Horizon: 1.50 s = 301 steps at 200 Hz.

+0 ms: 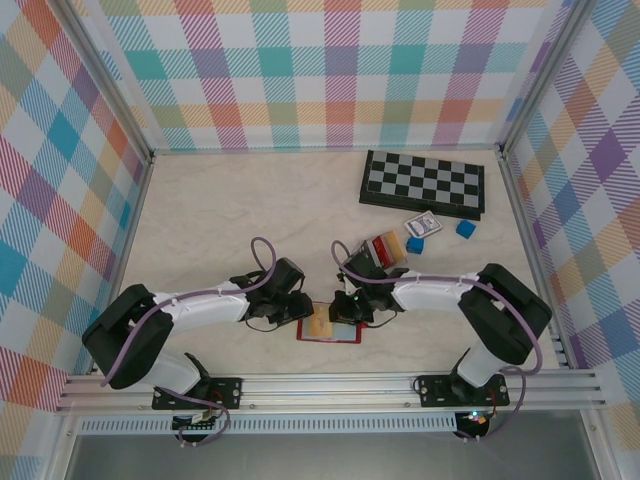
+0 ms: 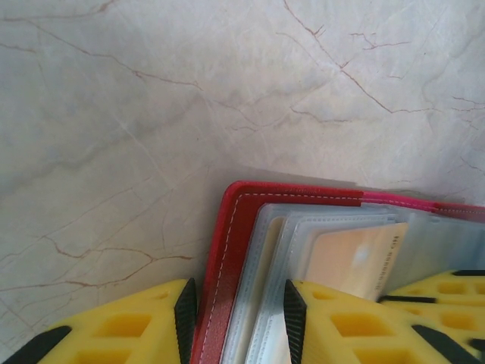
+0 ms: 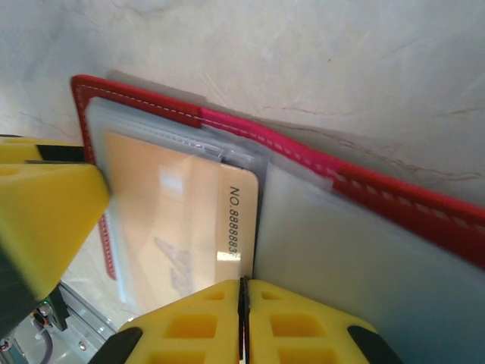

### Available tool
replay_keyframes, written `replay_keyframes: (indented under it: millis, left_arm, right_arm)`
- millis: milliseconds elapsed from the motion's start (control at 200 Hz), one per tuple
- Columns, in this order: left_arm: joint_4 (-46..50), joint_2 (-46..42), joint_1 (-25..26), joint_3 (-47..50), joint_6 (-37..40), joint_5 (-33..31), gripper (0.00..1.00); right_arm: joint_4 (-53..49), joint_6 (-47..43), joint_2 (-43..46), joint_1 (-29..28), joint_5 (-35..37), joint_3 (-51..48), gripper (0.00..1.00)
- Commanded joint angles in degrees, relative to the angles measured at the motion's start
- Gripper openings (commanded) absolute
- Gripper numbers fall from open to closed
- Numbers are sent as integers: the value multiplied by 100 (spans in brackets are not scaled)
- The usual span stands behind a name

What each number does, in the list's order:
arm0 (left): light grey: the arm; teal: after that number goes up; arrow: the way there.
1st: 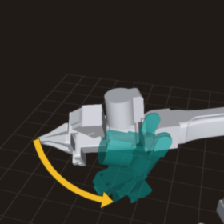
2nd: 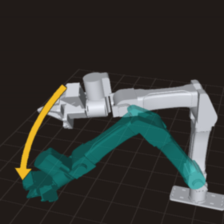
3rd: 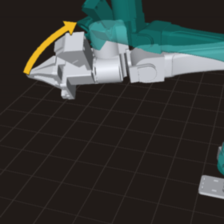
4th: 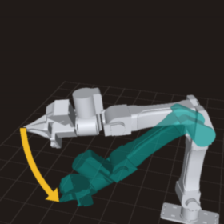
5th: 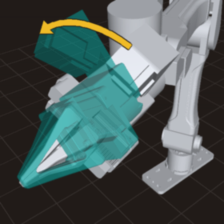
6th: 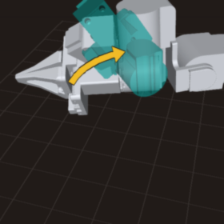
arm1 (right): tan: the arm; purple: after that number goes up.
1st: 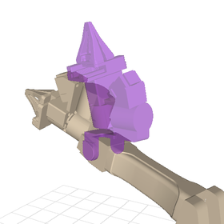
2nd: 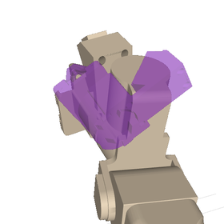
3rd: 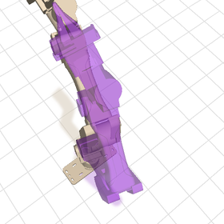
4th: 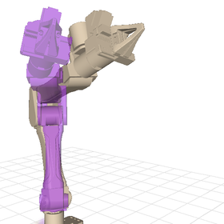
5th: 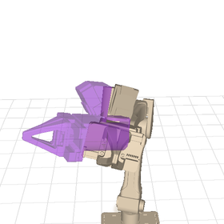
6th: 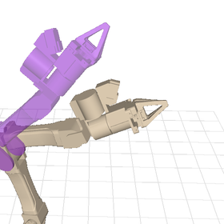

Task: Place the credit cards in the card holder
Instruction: Insert the credit card into the card slot, then pick up the credit card from the storage box.

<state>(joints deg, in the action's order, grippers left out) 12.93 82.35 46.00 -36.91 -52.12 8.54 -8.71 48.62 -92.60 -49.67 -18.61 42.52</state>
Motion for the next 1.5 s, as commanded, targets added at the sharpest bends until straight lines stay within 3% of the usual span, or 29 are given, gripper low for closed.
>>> replay_keyframes:
  millis: [0, 140, 225, 445, 540, 735, 890, 1155, 1500]
  left_arm:
    - [-96, 18, 49, 95, -92, 84, 37]
    - [-133, -16, 59, 122, -138, 69, 37]
    - [-78, -75, 71, 135, -174, -10, 37]
    - [121, -226, 67, 46, -135, -304, 38]
    - [252, -300, 70, -47, -90, -447, 38]
    - [675, -493, 66, -206, -48, -747, 41]
    - [886, -545, 60, -462, 8, -952, 43]
    - [1165, 38, 10, -1451, 439, -871, 48]
    - [388, 1489, -110, -2591, 148, -4, 51]
  right_arm:
    - [210, -25, -301, -77, -263, 290, 9]
    - [281, -17, -184, -98, -242, 302, 10]
    - [-199, -162, 49, -96, 90, 369, 10]
    - [-1892, -720, 932, -98, 1680, 663, 19]
    - [-2425, -909, 1429, -87, 2510, 781, 28]
    - [-2910, -1258, 2328, 194, 3632, 794, 41]
    - [-2925, -1623, 2664, 799, 3571, 802, 44]
    - [-2862, -2431, 2498, 2004, 2407, 1074, 44]
    - [-3264, -3088, 955, 2164, 2428, 2170, 36]
